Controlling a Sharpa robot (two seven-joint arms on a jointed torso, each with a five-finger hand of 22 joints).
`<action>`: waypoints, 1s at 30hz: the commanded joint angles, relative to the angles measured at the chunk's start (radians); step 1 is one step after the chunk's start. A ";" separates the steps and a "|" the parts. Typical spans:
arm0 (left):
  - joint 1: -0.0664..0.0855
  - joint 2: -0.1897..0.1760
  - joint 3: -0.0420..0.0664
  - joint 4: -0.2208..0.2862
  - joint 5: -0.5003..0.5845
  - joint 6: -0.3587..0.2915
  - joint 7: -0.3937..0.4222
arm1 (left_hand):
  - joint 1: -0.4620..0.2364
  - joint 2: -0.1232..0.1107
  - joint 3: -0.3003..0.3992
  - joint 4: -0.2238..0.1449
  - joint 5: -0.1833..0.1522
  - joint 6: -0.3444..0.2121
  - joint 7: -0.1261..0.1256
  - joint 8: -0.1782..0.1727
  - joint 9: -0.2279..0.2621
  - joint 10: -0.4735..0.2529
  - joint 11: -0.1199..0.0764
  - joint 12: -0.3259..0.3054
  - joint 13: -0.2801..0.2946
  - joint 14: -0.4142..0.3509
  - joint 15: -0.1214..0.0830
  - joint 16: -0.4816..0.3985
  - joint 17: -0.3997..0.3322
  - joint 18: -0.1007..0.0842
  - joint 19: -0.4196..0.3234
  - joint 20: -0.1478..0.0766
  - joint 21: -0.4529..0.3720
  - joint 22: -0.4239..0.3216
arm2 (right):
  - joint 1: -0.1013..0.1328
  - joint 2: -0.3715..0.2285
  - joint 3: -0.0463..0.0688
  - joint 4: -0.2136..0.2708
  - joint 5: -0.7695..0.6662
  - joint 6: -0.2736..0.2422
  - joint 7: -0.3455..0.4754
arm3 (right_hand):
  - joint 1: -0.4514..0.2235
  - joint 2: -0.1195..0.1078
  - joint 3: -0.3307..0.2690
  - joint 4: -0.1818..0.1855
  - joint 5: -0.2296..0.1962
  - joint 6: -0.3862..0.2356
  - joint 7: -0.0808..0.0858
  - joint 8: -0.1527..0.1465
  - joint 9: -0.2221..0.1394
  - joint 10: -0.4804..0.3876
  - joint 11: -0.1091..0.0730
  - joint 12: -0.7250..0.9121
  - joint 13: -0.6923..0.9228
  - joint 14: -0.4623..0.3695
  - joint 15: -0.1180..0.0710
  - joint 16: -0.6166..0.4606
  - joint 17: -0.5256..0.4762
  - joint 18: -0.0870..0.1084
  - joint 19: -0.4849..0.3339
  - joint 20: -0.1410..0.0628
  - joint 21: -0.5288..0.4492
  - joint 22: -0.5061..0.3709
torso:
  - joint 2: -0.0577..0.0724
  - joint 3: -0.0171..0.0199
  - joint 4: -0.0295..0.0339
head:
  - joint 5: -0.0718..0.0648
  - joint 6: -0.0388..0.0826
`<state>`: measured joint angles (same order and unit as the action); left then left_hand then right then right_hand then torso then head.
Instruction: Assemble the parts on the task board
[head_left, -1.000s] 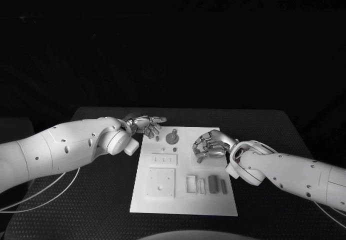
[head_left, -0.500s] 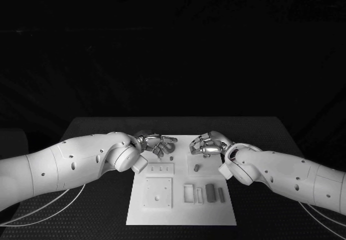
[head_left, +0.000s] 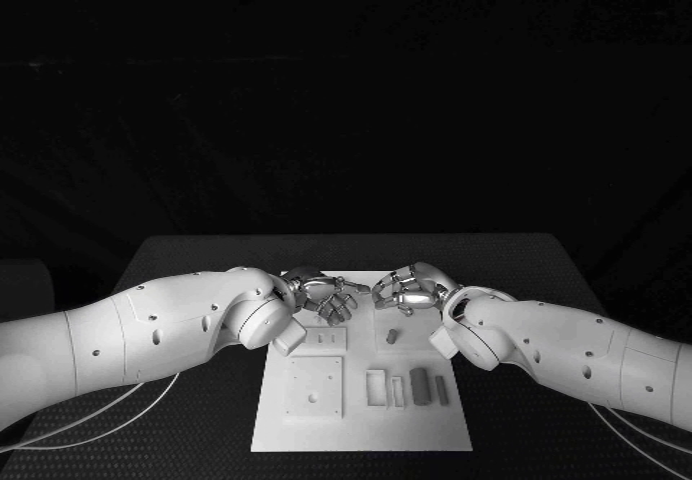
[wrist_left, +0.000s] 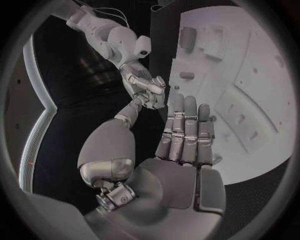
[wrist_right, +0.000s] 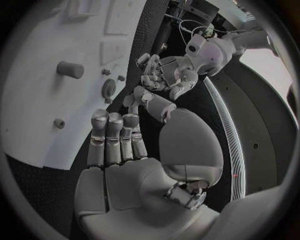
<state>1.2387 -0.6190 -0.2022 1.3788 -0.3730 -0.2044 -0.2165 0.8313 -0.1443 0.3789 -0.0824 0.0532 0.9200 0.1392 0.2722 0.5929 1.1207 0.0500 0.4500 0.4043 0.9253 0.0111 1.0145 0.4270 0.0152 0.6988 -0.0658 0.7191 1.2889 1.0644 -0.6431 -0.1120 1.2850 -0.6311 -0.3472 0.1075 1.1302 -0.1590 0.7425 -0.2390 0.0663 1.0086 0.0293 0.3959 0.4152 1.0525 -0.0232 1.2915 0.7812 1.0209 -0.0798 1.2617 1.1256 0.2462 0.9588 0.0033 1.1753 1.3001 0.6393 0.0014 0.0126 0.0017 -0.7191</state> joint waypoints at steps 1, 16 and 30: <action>0.001 0.004 0.001 0.002 -0.010 0.014 0.000 | -0.006 -0.002 -0.007 -0.001 0.002 -0.007 0.002 -0.007 -0.005 -0.002 0.004 -0.006 -0.002 -0.005 -0.002 -0.007 0.001 0.016 -0.002 -0.023 -0.005 0.001 | 0.000 0.003 0.001 0.013 0.010 0.023 0.013 | -0.003 0.009 0.000 -0.007 0.004 0.052 0.055 0.006 0.072 -0.008 -0.001 0.002 0.001 -0.008 -0.002 0.005 -0.001 0.016 -0.005 0.001 -0.001 0.001 | -0.001 -0.0004 -0.0002 | -0.001 -0.003; 0.001 0.008 0.001 0.001 -0.004 0.014 -0.005 | 0.000 0.019 -0.008 0.000 0.008 0.002 0.003 -0.009 -0.012 -0.003 0.004 -0.008 -0.002 -0.005 -0.001 -0.009 0.004 0.016 -0.001 -0.023 -0.009 0.005 | 0.000 0.009 0.001 0.038 0.005 0.028 0.016 | -0.006 0.013 -0.003 -0.011 0.007 0.051 0.056 0.004 0.074 -0.009 0.000 0.003 0.001 -0.010 -0.001 0.007 -0.002 0.016 -0.006 0.002 0.000 0.001 | -0.001 -0.0004 0.0018 | 0.004 -0.011; 0.002 0.013 0.002 0.001 -0.005 0.026 -0.016 | 0.038 0.061 -0.017 -0.038 0.048 0.028 -0.006 -0.008 -0.024 -0.001 0.005 -0.011 -0.003 -0.003 -0.001 -0.011 0.012 0.012 0.003 -0.021 -0.017 0.017 | 0.000 0.015 0.001 0.043 0.005 0.024 0.018 | -0.008 0.015 -0.005 -0.014 0.009 0.050 0.056 0.003 0.076 -0.010 0.000 0.003 0.001 -0.010 -0.001 0.008 -0.003 0.016 -0.007 0.002 0.000 0.001 | 0.000 -0.0004 0.0007 | 0.004 -0.017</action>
<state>1.2391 -0.6085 -0.2015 1.3772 -0.3766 -0.1975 -0.2296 0.8698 -0.0960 0.3623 -0.1137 0.0960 0.9414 0.1355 0.2665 0.5702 1.1205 0.0502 0.4451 0.4026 0.9253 0.0111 1.0068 0.4379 0.0152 0.6988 -0.0659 0.7076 1.3043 1.0644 -0.6284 -0.1118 1.3259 -0.6273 -0.3341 0.1124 1.1223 -0.1511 0.7396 -0.2473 0.0707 1.0025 0.0353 0.3975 0.4152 1.0525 -0.0232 1.2916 0.7813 1.0175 -0.0833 1.2662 1.1247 0.2457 0.9588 0.0033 1.1753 1.3002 0.6382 0.0011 0.0139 0.0049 -0.7345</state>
